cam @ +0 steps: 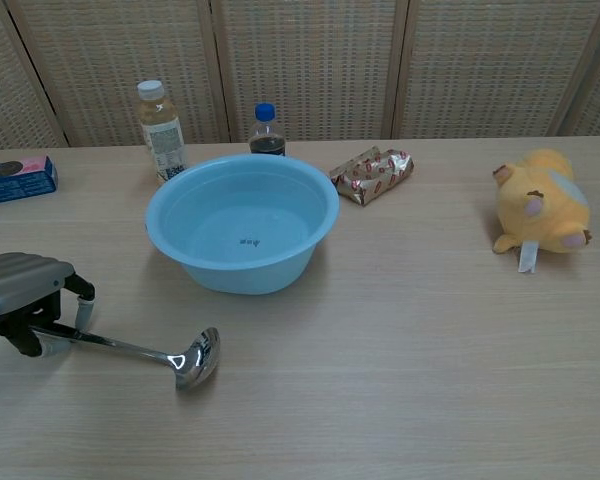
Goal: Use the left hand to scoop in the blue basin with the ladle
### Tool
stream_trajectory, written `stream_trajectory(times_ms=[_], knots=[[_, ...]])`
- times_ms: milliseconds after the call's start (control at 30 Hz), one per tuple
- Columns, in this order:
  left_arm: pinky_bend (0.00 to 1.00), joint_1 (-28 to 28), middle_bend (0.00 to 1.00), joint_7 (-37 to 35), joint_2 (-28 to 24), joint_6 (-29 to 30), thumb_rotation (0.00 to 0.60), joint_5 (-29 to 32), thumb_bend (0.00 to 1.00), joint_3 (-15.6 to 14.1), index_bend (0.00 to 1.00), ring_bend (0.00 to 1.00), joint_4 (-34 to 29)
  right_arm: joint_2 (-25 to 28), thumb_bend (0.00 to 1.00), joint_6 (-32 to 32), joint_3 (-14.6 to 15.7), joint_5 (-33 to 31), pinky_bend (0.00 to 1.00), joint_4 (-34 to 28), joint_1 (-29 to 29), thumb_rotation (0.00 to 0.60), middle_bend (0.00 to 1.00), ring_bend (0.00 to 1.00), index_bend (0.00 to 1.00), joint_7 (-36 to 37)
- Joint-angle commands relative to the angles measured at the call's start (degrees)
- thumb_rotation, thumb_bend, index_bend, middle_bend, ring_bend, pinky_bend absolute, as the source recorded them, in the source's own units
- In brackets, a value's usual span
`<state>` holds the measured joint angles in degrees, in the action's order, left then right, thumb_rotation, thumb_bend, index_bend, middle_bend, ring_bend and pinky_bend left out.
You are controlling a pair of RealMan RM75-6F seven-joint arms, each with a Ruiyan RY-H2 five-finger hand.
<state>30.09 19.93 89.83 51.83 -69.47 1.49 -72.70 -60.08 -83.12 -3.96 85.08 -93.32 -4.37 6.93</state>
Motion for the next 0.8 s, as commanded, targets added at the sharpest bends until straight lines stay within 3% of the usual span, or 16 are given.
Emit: stream_trajectory(times_ms=[33, 167, 300, 667, 800], knots=[[1.0, -0.4, 1.0, -1.1, -2.4, 2.3, 0.6, -2.2, 0.37, 0.1, 0.72, 0.97, -2.6, 0.0, 0.0, 0.0, 0.0, 0.0, 0.0, 0.0, 0.0, 0.6, 0.0, 0.0, 0.0, -0.1], [1.0, -0.8, 1.0, -1.7, -4.8, 5.0, 0.6, -4.5, 0.39, 0.1, 0.73, 0.97, -5.0, -0.1, 0.0, 0.1, 0.0, 0.0, 0.0, -0.1, 0.0, 0.6, 0.0, 0.0, 0.0, -0.2], [1.0, -1.3, 1.0, -4.0, -10.9, 9.8, 0.6, -8.9, 0.41, 0.8, 0.75, 0.97, -12.4, -0.4, 0.0, 0.5, 0.0, -0.4, 0.0, 0.0, -0.3, 0.6, 0.0, 0.0, 0.0, -1.1], [1.0, -0.2, 1.0, -5.9, -18.3, 11.5, 0.6, -11.8, 0.41, 2.6, 0.75, 0.97, -22.2, -0.8, 0.0, 1.3, -0.3, -1.4, 0.0, 0.1, -0.6, 0.6, 0.0, 0.0, 0.0, -2.2], [1.0, 2.4, 1.0, -4.0, -20.1, 9.5, 0.6, -8.7, 0.41, 5.9, 0.75, 0.98, -24.6, -1.0, 0.0, 2.1, -0.6, -2.5, 0.0, 0.5, -0.9, 0.6, 0.0, 0.0, 0.0, -2.3]])
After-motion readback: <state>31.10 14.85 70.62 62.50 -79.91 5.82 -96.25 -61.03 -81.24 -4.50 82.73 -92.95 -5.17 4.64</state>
